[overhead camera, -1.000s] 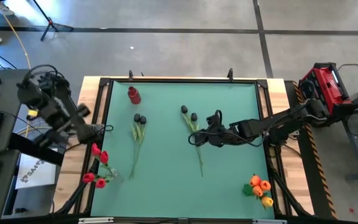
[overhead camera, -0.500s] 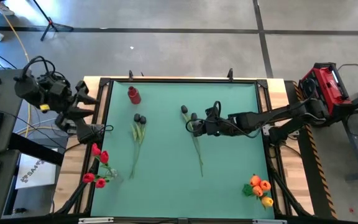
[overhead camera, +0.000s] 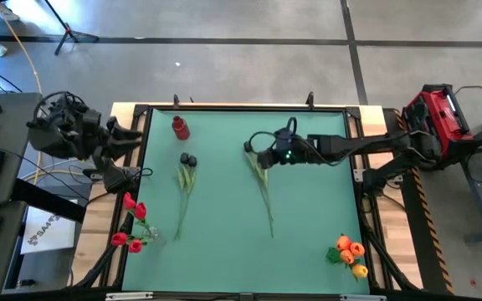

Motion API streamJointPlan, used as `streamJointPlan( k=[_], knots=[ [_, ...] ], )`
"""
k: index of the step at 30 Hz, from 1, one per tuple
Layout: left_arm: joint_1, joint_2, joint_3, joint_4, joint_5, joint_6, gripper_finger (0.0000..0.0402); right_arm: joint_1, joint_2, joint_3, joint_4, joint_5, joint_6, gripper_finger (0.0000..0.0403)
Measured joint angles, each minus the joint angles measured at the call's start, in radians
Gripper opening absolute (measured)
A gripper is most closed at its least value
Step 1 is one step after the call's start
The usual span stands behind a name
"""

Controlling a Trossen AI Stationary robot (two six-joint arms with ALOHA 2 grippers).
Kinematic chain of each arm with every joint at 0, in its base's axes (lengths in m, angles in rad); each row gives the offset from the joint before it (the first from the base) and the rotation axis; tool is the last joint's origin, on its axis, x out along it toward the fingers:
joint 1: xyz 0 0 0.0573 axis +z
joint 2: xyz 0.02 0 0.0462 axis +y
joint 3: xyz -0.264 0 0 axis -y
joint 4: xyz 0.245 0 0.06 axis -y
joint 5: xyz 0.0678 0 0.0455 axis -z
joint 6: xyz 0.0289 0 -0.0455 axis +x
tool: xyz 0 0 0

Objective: Sort flowers into vase by color
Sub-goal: Put the black flower into the red vase

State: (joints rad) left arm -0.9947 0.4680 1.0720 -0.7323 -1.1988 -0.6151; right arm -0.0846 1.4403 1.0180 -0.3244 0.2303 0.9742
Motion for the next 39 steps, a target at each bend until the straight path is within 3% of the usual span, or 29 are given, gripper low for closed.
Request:
streamJointPlan(
  k=[6, 12, 16, 22, 32, 39],
  knots=[
    [0.003, 0.094, -0.051, 0.003, 0.038, -0.124, 0.0175, -0.060, 0.000, 0.000, 0.000, -0.060, -0.183, 0.0114],
    [0.090, 0.241, -0.097, 0.164, 0.071, -0.144, 0.0157, -0.109, 0.000, 0.000, 0.000, -0.097, -0.368, 0.0114],
    [0.234, 0.363, -0.097, 0.224, 0.131, -0.193, 0.0155, -0.132, 0.000, 0.000, 0.016, -0.093, -0.474, 0.0114],
    [0.520, 0.490, -0.097, 0.223, 0.336, -0.317, 0.0166, -0.145, 0.001, 0.000, 0.016, -0.112, -0.572, 0.0114],
    [0.898, 0.495, -0.096, 0.166, 0.605, -0.336, 0.0170, -0.145, 0.001, 0.000, -0.043, -0.184, -0.604, 0.0114],
    [1.106, 0.625, -0.096, 0.067, 0.839, -0.352, 0.0170, -0.145, 0.001, 0.000, -0.054, -0.185, -0.617, 0.0114]
  ],
)
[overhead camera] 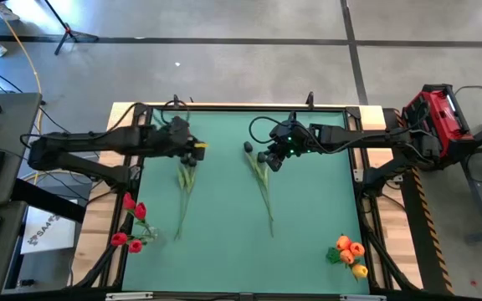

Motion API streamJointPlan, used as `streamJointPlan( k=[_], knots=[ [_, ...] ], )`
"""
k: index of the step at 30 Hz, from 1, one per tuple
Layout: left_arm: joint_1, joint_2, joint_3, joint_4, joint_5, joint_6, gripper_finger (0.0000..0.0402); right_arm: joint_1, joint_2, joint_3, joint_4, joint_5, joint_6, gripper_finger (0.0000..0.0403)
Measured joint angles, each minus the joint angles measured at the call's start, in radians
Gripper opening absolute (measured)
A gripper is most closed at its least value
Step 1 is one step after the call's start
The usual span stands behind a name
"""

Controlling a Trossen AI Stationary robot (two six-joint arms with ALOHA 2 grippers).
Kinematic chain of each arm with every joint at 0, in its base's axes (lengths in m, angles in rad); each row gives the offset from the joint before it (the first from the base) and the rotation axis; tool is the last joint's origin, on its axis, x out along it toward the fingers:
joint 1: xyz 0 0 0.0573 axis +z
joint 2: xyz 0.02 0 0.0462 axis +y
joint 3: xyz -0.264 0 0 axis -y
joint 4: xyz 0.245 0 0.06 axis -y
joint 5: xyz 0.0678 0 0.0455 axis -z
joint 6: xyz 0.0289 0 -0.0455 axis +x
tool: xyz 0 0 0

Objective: Sort flowers into vase by color
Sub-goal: Put the black flower into the red vase

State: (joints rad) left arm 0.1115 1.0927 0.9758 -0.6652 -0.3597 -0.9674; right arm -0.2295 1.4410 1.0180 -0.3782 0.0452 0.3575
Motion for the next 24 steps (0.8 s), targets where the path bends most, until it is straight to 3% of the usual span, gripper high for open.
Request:
streamJointPlan(
  k=[12, 18, 24],
  knots=[
    [0.060, 0.245, 0.000, -0.234, 0.111, -0.115, 0.0170, 0.000, 0.000, 0.000, -0.034, 0.007, -0.003, 0.0114],
    [0.061, 0.358, -0.016, -0.206, 0.131, -0.100, 0.0170, 0.000, 0.000, 0.000, -0.036, 0.025, -0.026, 0.0114],
    [0.084, 0.407, -0.176, -0.032, 0.240, -0.121, 0.0170, 0.000, 0.000, 0.000, -0.045, 0.055, 0.005, 0.0114]
  ],
)
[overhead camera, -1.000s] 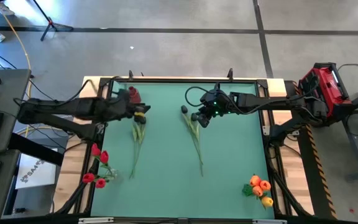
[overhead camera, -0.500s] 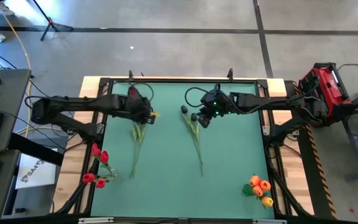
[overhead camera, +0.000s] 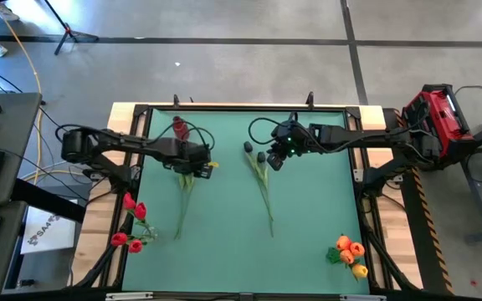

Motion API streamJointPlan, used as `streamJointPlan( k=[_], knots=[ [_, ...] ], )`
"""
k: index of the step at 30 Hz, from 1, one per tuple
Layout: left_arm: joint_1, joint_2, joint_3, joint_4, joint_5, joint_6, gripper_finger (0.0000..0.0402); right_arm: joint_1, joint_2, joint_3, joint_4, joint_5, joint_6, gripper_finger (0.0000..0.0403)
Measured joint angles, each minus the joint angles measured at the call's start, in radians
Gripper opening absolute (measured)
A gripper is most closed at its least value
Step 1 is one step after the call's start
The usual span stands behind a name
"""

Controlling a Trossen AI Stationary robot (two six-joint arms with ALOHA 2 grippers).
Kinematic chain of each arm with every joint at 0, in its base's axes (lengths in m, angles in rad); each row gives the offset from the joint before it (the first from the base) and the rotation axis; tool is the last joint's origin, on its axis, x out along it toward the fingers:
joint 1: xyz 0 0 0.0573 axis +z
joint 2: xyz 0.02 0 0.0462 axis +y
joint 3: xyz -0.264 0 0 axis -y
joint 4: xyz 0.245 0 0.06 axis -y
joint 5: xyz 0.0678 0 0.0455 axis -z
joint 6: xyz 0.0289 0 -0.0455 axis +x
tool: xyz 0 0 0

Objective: Sort flowers into vase by color
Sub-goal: Put the black flower into the red vase

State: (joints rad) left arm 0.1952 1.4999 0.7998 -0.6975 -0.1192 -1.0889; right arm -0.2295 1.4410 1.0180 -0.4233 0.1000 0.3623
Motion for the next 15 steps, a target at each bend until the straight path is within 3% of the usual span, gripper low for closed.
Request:
streamJointPlan(
  k=[15],
  knots=[
    [0.037, 0.019, -0.034, 0.065, -0.069, 0.074, 0.0158, 0.001, 0.000, 0.000, -0.006, -0.003, 0.024, 0.0114]
  ],
)
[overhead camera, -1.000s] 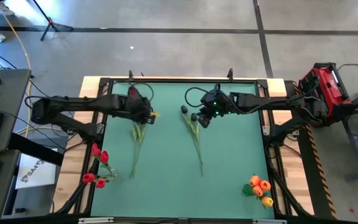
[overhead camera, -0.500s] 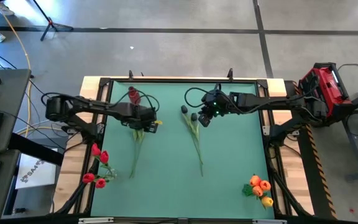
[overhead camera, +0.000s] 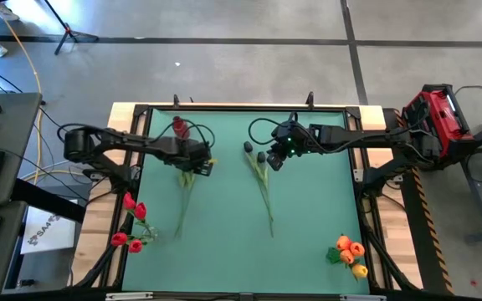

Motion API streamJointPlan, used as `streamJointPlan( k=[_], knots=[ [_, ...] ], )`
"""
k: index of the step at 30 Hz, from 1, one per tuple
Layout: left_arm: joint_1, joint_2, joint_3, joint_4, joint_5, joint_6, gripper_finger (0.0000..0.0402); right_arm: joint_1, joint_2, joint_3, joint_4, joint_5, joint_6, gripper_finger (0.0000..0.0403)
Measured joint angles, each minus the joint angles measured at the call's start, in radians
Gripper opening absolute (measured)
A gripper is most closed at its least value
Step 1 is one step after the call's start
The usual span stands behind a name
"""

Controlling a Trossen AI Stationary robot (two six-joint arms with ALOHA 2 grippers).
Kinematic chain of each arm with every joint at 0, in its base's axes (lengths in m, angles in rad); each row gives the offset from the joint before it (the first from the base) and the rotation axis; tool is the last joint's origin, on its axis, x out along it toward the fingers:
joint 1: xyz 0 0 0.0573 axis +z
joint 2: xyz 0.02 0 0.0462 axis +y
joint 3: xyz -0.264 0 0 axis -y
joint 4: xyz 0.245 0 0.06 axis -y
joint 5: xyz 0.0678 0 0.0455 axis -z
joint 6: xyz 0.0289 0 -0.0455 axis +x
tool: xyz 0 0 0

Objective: Sort flowers into vase by color
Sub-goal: Put the black flower into the red vase

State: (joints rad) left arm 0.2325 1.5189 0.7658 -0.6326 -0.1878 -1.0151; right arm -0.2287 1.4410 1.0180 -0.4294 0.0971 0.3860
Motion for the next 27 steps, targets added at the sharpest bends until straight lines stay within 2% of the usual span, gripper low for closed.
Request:
streamJointPlan(
  k=[9, 16, 20, 27],
  knots=[
    [0.025, 0.086, 0.005, 0.075, 0.029, 0.024, 0.0098, 0.000, 0.000, 0.000, 0.000, 0.000, 0.025, 0.0114],
    [0.041, 0.016, 0.002, 0.093, -0.016, 0.040, 0.0041, 0.000, 0.000, 0.000, 0.001, -0.002, 0.035, 0.0114],
    [0.070, 0.017, 0.002, 0.101, -0.018, 0.068, 0.0008, -0.001, 0.000, 0.000, 0.007, -0.002, 0.033, 0.0114],
    [0.082, -0.009, 0.002, 0.170, 0.008, 0.084, 0.0002, -0.001, 0.000, 0.000, 0.009, -0.003, 0.048, 0.0114]
  ],
)
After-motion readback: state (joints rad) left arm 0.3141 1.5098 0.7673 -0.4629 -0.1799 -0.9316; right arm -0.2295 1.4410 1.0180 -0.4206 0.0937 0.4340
